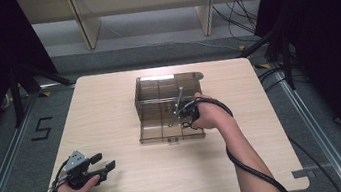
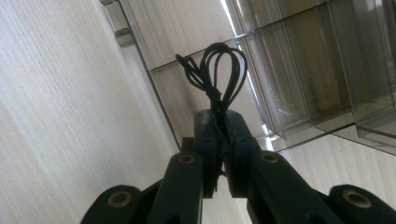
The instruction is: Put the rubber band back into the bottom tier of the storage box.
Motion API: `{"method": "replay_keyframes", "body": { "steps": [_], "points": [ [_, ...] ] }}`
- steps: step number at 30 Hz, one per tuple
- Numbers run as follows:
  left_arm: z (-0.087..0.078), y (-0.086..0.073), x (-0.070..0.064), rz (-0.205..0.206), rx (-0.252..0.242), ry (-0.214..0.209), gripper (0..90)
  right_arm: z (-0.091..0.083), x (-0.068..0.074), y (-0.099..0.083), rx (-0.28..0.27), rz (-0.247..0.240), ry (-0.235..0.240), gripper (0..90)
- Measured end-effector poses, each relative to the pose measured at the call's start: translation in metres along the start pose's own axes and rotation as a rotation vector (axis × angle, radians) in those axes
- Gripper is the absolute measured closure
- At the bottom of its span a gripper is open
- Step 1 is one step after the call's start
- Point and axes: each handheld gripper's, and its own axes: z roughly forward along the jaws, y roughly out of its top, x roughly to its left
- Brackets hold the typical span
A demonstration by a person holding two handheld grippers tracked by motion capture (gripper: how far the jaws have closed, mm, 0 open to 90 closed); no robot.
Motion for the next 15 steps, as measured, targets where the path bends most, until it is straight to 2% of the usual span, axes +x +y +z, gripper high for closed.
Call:
{"method": "replay_keyframes", "body": {
  "steps": [1, 2, 4, 5, 7, 8, 10, 14, 15],
  "points": [
    [0.0000, 0.0000, 0.0000, 0.000, 0.000, 0.000, 31.2, 0.0023, -0.0036, 0.0000, -0.023, -0.049, 0.000, 86.0],
    [0.0001, 0.0000, 0.0000, 0.000, 0.000, 0.000, 31.2, 0.0023, -0.0025, 0.0003, -0.011, -0.031, 0.007, 86.0],
    [0.0001, 0.0000, 0.0000, 0.000, 0.000, 0.000, 31.2, 0.0026, -0.0024, 0.0002, -0.005, -0.025, 0.007, 86.0],
    [0.0001, 0.0000, 0.0000, 0.000, 0.000, 0.000, 31.2, 0.0024, 0.0009, -0.0006, 0.008, 0.038, 0.019, 86.0],
    [0.0001, 0.0000, 0.0000, 0.001, 0.000, -0.001, 31.2, 0.0032, 0.0000, -0.0006, 0.010, 0.037, 0.022, 86.0],
    [0.0001, 0.0000, 0.0000, 0.000, 0.000, 0.000, 31.2, 0.0040, -0.0008, -0.0005, 0.003, 0.017, 0.014, 86.0],
    [0.0000, 0.0000, 0.0000, 0.000, 0.000, -0.001, 31.2, 0.0048, -0.0005, -0.0007, 0.010, 0.037, 0.022, 86.0],
    [0.0000, 0.0000, 0.0000, 0.000, 0.000, -0.001, 31.2, 0.0080, -0.0017, -0.0006, 0.011, 0.028, 0.029, 86.0],
    [0.0000, 0.0000, 0.0000, 0.000, 0.000, -0.001, 31.2, 0.0085, -0.0005, -0.0009, 0.014, 0.047, 0.028, 86.0]
  ]
}}
